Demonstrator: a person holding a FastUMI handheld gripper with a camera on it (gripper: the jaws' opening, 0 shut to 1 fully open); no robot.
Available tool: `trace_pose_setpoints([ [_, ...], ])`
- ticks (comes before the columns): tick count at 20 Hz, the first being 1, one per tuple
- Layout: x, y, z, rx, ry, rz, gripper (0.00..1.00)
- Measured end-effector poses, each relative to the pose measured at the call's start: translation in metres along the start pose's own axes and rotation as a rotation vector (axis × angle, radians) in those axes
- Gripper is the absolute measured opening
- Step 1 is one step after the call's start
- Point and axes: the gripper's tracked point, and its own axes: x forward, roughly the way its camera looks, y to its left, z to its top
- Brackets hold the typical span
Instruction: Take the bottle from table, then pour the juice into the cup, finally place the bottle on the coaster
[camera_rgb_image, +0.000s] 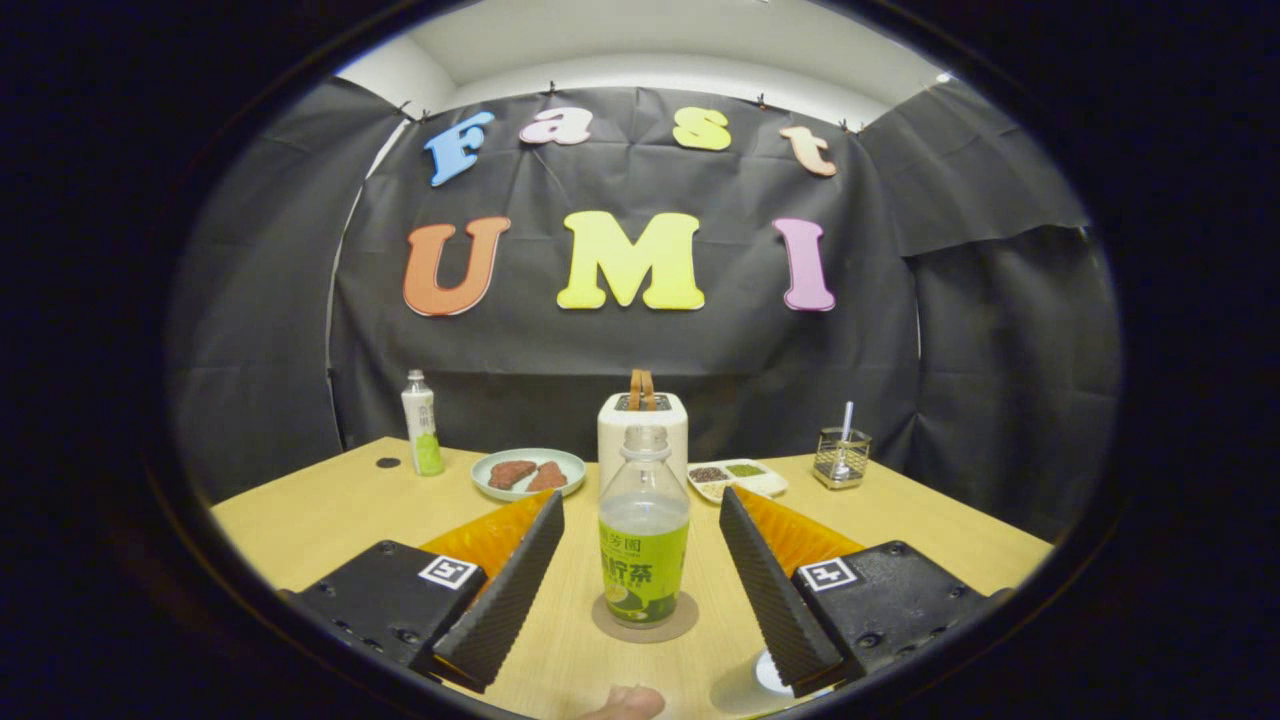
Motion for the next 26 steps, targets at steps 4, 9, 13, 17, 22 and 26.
trace_pose_setpoints([
  [4, -0.023, 0.005, -0.006, -0.006, 0.032, 0.006, 1.0],
  [9, -0.057, 0.004, -0.011, -0.003, 0.013, -0.023, 1.0],
  [13, -0.089, -0.01, -0.016, -0.016, 0.021, -0.044, 1.0],
  [17, -0.125, -0.03, -0.023, -0.046, 0.021, -0.087, 1.0],
  [22, -0.167, -0.03, -0.035, -0.041, 0.036, -0.04, 1.0],
  [26, -0.204, -0.034, -0.033, -0.122, 0.012, -0.03, 1.0],
])
